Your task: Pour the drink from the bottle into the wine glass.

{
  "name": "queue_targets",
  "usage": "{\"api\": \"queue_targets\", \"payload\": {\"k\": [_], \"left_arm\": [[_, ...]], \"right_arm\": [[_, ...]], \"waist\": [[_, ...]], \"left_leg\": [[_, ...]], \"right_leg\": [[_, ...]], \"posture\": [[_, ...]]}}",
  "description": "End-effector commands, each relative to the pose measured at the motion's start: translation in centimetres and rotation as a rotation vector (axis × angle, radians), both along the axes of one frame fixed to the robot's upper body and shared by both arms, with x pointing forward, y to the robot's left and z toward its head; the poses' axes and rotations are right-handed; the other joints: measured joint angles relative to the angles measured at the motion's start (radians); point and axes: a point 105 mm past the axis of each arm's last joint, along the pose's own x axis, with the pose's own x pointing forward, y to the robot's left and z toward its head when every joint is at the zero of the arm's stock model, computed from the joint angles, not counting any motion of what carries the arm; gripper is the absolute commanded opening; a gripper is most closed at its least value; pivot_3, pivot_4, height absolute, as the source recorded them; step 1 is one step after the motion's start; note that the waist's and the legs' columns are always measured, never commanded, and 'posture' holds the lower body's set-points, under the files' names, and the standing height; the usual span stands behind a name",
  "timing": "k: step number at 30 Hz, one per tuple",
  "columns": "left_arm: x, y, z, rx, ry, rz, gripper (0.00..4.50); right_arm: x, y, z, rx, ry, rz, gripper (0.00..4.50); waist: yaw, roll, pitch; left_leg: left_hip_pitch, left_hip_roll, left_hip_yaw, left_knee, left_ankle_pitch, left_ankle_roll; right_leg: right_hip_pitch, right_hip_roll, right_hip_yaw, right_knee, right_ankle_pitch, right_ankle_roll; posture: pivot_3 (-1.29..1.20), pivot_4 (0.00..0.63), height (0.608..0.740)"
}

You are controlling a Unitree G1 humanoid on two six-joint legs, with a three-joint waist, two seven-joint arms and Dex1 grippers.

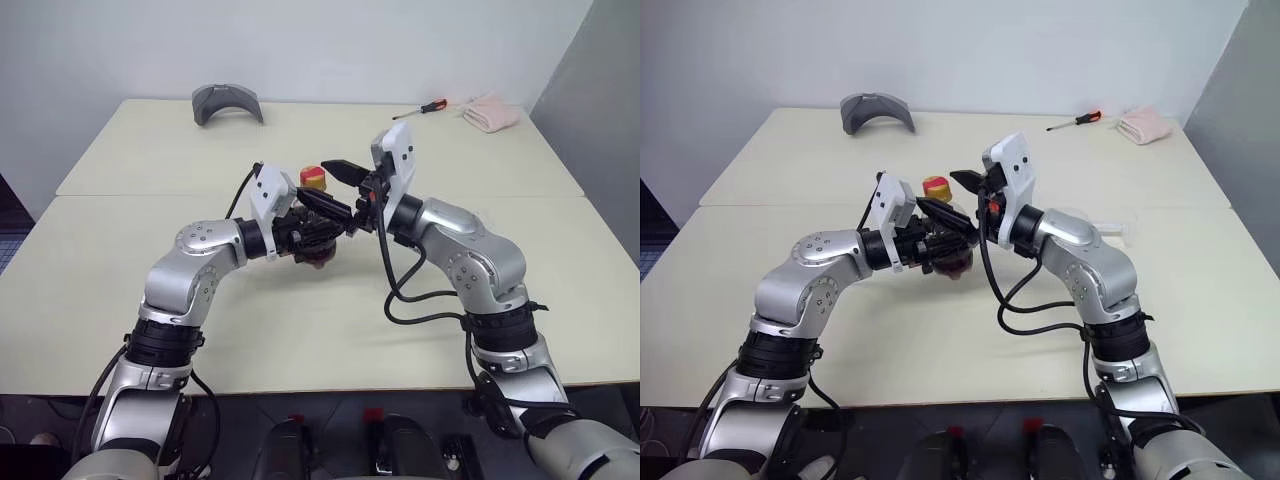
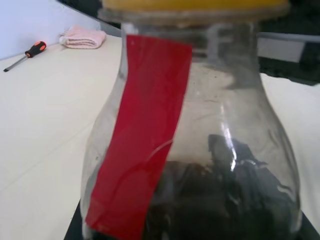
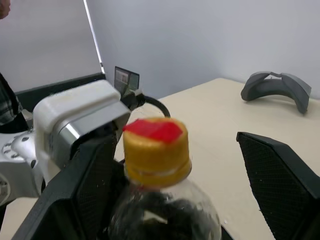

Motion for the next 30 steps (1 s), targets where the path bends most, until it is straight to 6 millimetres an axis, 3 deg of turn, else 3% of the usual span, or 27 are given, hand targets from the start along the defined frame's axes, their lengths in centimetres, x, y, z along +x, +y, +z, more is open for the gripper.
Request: {"api": "queue_targets", "payload": {"k": [1, 8, 9, 11, 17, 18, 24, 30], "left_arm": [[-0.3, -0.1, 1.7, -0.014, -0.073, -0.014, 1.92], [-0.2, -0.1, 1.8, -0.012, -0.076, -0.014, 1.92], [-0.2, -0.1, 1.8, -0.012, -0.076, -0.014, 1.92], [-0.1, -0.1, 1.9, -0.012, -0.076, -0.013, 1.92], [0.0, 0.1, 2.0, -0.011, -0.078, -0.011, 1.92], [0.0, 0.0, 2.0, -0.011, -0.078, -0.012, 1.92], [-0.5, -0.3, 2.2, -0.023, -0.073, -0.038, 1.92], [-4.0, -1.4, 2.9, -0.039, -0.034, -0.243, 1.92]], "right_arm": [[-0.4, -0.4, 2.3, 0.061, -0.04, 0.012, 4.06], [-0.5, -0.4, 2.3, 0.073, -0.021, 0.015, 4.06], [-0.5, -0.3, 2.2, 0.071, -0.019, 0.018, 3.9], [-0.7, -0.2, 2.0, 0.065, -0.018, 0.025, 3.46], [-1.3, 0.1, 1.6, 0.043, -0.032, 0.061, 1.4], [-1.3, 0.2, 1.6, 0.04, -0.035, 0.063, 1.23], [-1.6, 0.4, 1.8, 0.036, -0.051, 0.111, 1.23], [-4.2, 0.4, 3.8, 0.122, -0.032, 0.345, 1.23]], "waist": [[0.0, 0.0, 0.0], [0.0, 0.0, 0.0], [0.0, 0.0, 0.0], [0.0, 0.0, 0.0], [0.0, 0.0, 0.0], [0.0, 0.0, 0.0], [0.0, 0.0, 0.0], [-0.001, 0.0, 0.0]], "left_leg": [[0.0, 0.0, 0.0, 0.0, 0.0, 0.0], [0.0, 0.0, 0.0, 0.0, 0.0, 0.0], [0.0, 0.0, 0.0, 0.0, 0.0, 0.0], [0.0, 0.0, 0.0, 0.0, 0.0, 0.0], [0.0, 0.0, 0.0, 0.0, 0.0, 0.0], [0.0, 0.0, 0.0, 0.0, 0.0, 0.001], [0.0, 0.0, 0.0, 0.0, 0.0, 0.001], [0.0, 0.0, 0.0, 0.0, 0.0, 0.001]], "right_leg": [[0.0, 0.0, 0.0, 0.0, 0.0, 0.0], [0.0, 0.0, 0.0, 0.0, 0.0, 0.0], [0.0, 0.0, 0.0, 0.0, 0.0, 0.0], [0.0, 0.0, 0.0, 0.0, 0.0, 0.0], [0.0, 0.0, 0.0, 0.0, 0.0, 0.0], [0.0, 0.0, 0.0, 0.0, 0.0, 0.0], [0.0, 0.0, 0.0, 0.0, 0.0, 0.0], [0.0, 0.0, 0.0, 0.0, 0.0, 0.0]], "posture": [[0.0, 0.15, 0.74], [0.0, 0.15, 0.74], [0.0, 0.15, 0.74], [0.0, 0.15, 0.74], [0.0, 0.15, 0.74], [0.0, 0.15, 0.74], [0.0, 0.15, 0.74], [0.0, 0.15, 0.74]]}}
